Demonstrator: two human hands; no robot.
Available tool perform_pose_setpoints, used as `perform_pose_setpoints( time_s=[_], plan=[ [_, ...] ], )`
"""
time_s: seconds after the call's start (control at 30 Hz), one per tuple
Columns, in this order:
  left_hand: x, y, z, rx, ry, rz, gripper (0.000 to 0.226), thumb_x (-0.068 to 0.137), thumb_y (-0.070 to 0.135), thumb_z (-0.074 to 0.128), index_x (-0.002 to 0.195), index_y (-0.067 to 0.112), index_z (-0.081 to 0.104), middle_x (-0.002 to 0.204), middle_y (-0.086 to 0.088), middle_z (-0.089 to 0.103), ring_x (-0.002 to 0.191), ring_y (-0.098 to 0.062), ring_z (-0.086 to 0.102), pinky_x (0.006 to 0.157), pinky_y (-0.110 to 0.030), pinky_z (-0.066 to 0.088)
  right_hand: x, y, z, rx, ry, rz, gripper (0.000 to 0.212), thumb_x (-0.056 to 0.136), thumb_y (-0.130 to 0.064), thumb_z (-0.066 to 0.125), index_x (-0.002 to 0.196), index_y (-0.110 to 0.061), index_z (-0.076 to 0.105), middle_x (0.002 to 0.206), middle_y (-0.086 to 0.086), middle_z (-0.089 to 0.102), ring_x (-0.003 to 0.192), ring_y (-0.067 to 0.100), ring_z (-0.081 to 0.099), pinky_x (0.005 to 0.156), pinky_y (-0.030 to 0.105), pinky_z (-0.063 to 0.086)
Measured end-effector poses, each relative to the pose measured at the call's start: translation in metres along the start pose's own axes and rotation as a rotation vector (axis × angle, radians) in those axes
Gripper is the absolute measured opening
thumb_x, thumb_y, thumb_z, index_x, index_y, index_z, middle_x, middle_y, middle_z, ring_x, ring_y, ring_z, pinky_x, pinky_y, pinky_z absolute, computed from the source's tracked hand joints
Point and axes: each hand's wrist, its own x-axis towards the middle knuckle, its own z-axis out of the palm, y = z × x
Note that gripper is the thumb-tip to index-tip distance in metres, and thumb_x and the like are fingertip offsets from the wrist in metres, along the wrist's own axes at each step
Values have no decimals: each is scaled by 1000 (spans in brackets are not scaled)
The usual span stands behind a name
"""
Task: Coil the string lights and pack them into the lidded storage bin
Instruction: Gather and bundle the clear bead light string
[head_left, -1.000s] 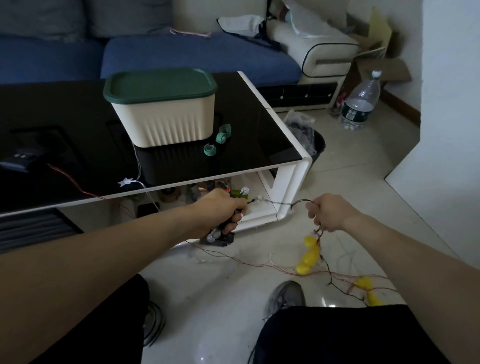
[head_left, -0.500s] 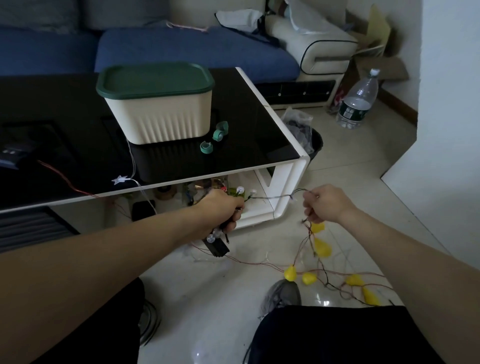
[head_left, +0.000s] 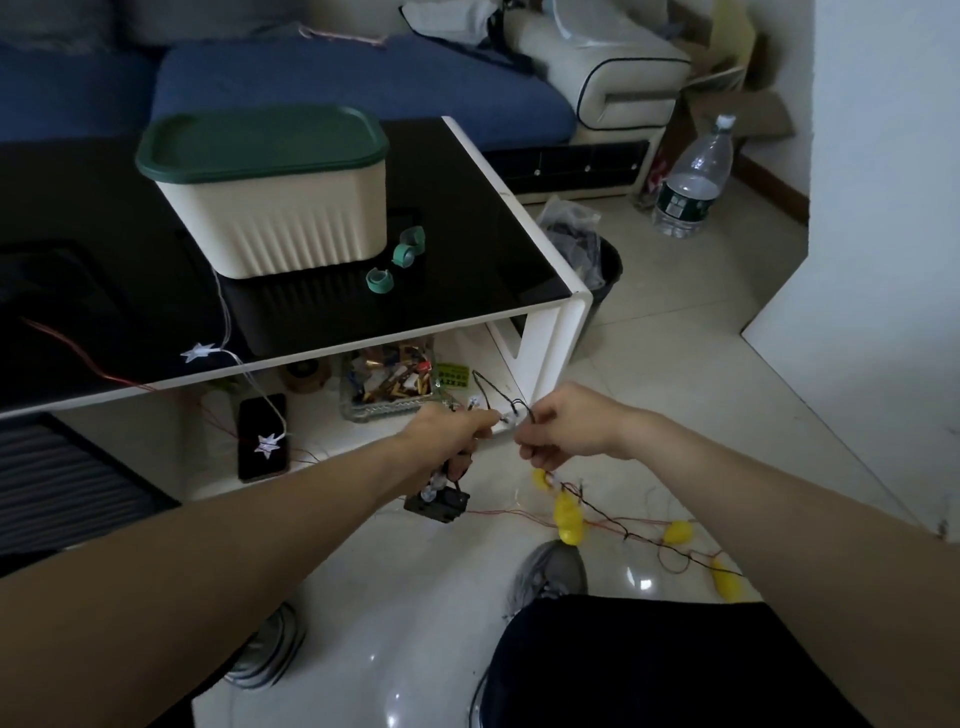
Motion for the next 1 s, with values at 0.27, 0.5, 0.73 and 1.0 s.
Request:
perform_pose_setpoints(
  time_s=[0.27,0.5,0.73,1.0],
  plan=[
    [20,-11,21,-9,179,14,39,77,36,81,70,8,55,47,-7,44,38,-19,36,40,-23,27,11,10,17,96,19,-54,10,81,2,79,86,-6,76,93,21,75,76,22,71,74,30,61],
    [33,-24,26,-34,228,106,35,80,29,80,70,10,53,53,-7,45,42,-18,39,47,-26,33,35,53,12,130,99,32,37,87,12,60,110,-13,73,119,9,70,104,18,64,56,7,43],
    [40,-30,17,-74,109,46,38,78,31,79,77,10,49,46,-2,38,42,-19,29,50,-31,24,72,114,53,-104,-17,153,70,89,11,49,147,-29,44,126,11,52,92,24,61,69,29,48],
    [37,-33,1,-47,129,19,37,86,23,75,70,14,43,48,0,34,40,-15,29,45,-26,28,88,141,72,-102,4,120,30,76,-30,86,87,-28,59,107,4,53,95,19,51,80,26,40]
  ],
)
